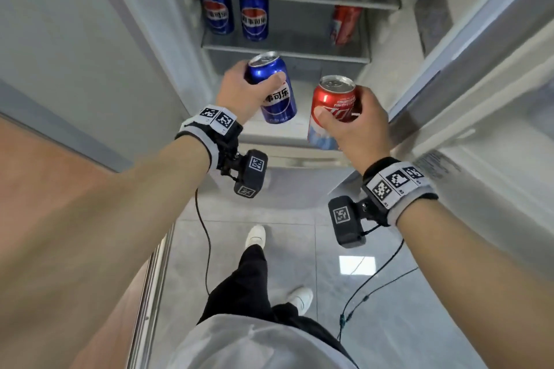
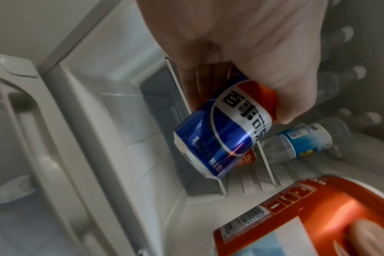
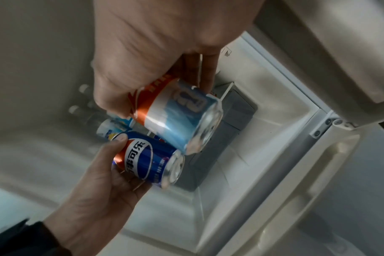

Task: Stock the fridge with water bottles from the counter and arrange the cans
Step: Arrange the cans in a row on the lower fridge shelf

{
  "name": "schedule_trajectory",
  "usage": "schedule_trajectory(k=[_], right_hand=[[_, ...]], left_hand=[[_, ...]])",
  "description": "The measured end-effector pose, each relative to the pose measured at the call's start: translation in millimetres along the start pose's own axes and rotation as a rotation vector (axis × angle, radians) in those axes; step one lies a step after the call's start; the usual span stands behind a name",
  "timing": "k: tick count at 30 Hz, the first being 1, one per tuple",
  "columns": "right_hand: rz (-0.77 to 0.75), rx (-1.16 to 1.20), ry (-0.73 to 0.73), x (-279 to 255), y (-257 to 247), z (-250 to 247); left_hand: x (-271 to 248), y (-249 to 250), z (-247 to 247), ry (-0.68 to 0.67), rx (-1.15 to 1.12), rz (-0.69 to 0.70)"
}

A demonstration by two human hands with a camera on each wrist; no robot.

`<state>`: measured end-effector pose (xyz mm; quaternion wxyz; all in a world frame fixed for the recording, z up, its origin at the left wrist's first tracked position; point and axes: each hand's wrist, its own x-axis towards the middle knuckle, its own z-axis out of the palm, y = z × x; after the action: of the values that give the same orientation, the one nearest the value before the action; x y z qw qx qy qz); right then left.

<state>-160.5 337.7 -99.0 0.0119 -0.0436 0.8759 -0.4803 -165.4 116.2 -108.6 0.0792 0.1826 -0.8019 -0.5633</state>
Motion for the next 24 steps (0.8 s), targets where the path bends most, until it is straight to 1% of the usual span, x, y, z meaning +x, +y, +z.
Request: schedule_trajectory(k=[3, 6, 8, 12, 15, 19, 22, 24], right_hand=[[0.050, 0.018, 0.061, 34.5, -8.9, 9.9], [0.074, -0.001, 0.091, 61.9, -13.9, 18.8], [0.079, -0.005, 0.108, 76.7, -15.6, 24.7], [0.073, -0.017, 0.142, 102.3, -15.8, 34.1], [0.081, -0.002, 0.137, 114.8, -14.9, 37.9], [0.091, 0.021, 0.122, 128.6, -13.1, 43.0], [0.090, 0.053, 0.138, 138.1, -7.6, 46.3], [0.097, 0.068, 0.138, 141.7, -3.5, 47.2]], left_hand=[[41.5, 8.5, 3.9, -0.032, 0.010, 0.022], [78.2, 14.7, 11.4, -0.084, 0.067, 0.063], [99.2, 17.3, 16.1, -0.133, 0.092, 0.075], [132.1, 16.1, 26.0, -0.203, 0.115, 0.151], [147.4, 11.4, 32.9, -0.194, 0.041, 0.151], [162.2, 11.0, 42.4, -0.178, 0.042, 0.164], [174.2, 11.6, 51.1, -0.141, 0.034, 0.171], [182.1, 13.9, 54.4, -0.149, 0.035, 0.165]])
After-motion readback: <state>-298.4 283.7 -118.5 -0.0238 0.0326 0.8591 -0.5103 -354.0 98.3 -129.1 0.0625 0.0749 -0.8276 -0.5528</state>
